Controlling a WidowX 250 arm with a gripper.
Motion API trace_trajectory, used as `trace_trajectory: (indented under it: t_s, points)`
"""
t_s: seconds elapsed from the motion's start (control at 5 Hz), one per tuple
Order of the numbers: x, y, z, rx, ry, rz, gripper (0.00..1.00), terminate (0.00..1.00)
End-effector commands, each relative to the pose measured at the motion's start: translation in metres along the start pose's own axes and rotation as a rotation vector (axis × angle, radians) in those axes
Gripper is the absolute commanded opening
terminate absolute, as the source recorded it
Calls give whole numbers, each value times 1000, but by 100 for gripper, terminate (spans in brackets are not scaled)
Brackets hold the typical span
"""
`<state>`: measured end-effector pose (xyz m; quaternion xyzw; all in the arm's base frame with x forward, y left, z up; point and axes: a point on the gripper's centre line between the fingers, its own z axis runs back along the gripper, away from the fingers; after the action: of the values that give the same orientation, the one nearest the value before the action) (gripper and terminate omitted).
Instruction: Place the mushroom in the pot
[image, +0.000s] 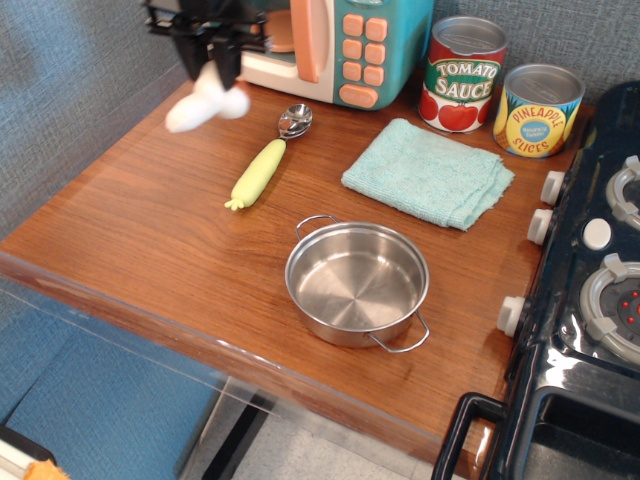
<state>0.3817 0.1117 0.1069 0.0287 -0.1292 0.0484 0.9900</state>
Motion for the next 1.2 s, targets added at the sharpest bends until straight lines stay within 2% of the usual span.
trace_trajectory:
  t_s: [0.0,0.2,0.4,0.6,1.0]
  points:
    - [-69,-79,19,-70,19,-210,0,0]
    - [-88,-127,10,-71,48,-254,0,0]
    - [-91,-140,-3,-66,82,-259,0,0]
    - [-92,-144,-8,-78,95,-290,100,0]
    - [-93,-144,7,-84,56,-286,100,0]
